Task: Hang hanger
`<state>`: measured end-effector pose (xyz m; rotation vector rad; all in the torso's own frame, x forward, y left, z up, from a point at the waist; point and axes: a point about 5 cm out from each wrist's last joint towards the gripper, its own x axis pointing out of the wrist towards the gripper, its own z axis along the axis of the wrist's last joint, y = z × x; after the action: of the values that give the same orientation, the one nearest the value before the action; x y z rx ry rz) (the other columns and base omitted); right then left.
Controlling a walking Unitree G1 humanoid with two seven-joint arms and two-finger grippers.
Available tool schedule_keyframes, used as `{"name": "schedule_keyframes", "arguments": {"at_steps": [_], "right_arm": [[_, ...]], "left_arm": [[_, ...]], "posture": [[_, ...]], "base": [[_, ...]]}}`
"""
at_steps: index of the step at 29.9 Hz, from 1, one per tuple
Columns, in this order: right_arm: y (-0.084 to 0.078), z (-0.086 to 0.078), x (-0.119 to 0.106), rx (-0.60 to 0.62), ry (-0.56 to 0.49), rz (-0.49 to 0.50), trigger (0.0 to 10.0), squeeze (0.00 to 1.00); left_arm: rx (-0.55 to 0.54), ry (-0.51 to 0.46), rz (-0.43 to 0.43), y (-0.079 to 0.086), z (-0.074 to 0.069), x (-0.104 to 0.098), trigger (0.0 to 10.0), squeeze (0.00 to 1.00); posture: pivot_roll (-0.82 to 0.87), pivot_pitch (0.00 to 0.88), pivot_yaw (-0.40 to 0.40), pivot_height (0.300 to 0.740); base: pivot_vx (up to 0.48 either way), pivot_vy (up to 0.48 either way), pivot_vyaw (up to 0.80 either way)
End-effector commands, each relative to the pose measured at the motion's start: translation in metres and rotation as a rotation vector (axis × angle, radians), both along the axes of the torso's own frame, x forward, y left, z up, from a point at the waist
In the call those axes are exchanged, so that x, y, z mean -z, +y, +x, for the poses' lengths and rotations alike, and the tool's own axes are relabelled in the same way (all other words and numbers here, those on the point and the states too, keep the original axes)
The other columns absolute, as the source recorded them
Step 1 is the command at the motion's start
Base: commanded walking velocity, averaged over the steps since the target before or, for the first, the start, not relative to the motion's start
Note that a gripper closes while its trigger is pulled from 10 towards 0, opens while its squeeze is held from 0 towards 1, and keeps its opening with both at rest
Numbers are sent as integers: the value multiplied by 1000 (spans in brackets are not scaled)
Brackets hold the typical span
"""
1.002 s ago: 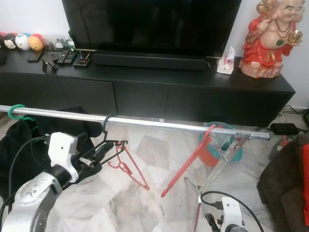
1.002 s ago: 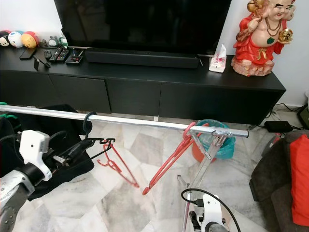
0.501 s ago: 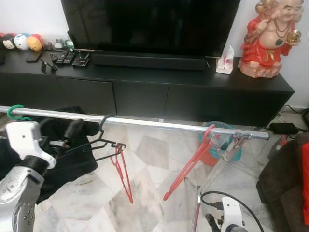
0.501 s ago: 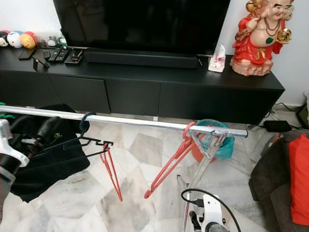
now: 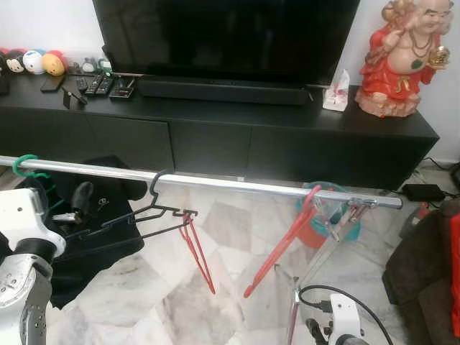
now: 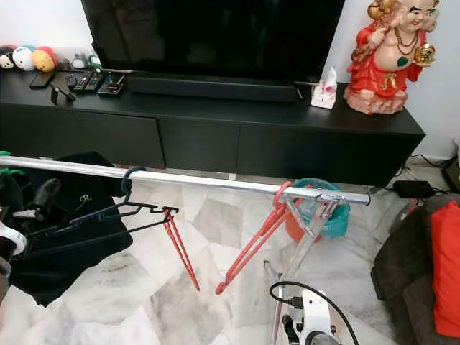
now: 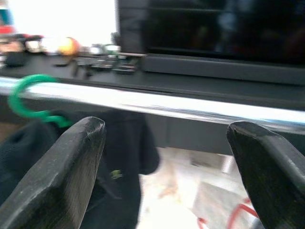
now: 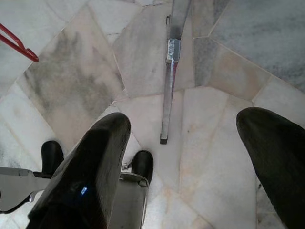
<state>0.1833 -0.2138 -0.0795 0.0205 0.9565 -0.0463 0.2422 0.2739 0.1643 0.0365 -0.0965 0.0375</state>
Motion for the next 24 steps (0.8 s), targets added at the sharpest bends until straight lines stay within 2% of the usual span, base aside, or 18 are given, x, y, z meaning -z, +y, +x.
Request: {"name": "schedule_keyframes", "arguments": {"at_steps": [1,3,5,7,8,9,13,14,15,16,20,21,24], "right_arm": [[-2,-1,0,1,6,-6,10000,0],[-2,-2,1,1,6,-5,10000,0],[-2,-2,1,2,6,-5,10000,0],[-1,-2,1,2,6,-4,10000,0],[-1,-1,0,3,6,-4,10000,0],[-1,-1,0,3,5,-4,10000,0],[-1,-1,0,6,4,-4,10000,0],[-1,-1,0,6,4,-4,10000,0],[-1,-1,0,7,3,-4,10000,0],[-1,-1,0,7,3,-4,10000,0],[-1,0,0,10,2,-4,10000,0],[-1,0,0,12,1,-4,10000,0],[-1,1,-1,14,-1,-3,10000,0]], "left_arm": [[61,-18,8,-3,-1,-9,10000,0],[70,-12,27,3,-4,-11,10000,0],[36,-8,39,9,-6,-10,10000,0],[-97,-33,19,26,-9,-8,10000,0],[-224,-38,2,41,-15,-2,10000,0],[-281,-30,6,47,-19,2,10000,0],[-374,56,30,50,-31,30,10000,0],[-374,56,30,50,-31,30,10000,0],[-392,106,38,51,-35,42,10000,0],[-392,106,38,51,-35,42,10000,0],[-367,257,52,41,-43,81,10000,0],[-399,288,35,40,-48,93,10000,0],[-448,326,16,41,-55,107,10000,0]], "posture": [[42,0,-34,740],[42,0,-28,740],[44,0,-27,740],[47,0,-25,740],[44,0,-25,740],[45,0,-26,740],[43,0,-28,740],[43,0,-28,740],[43,0,-28,740],[43,0,-28,740],[39,4,-26,740],[35,7,-25,740],[32,9,-26,740]], "base": [[0,0,0],[0,0,0],[0,0,0],[0,0,0],[0,0,0],[0,0,0],[0,0,0],[0,0,0],[0,0,0],[0,0,0],[0,0,0],[0,0,0],[0,0,0]]}}
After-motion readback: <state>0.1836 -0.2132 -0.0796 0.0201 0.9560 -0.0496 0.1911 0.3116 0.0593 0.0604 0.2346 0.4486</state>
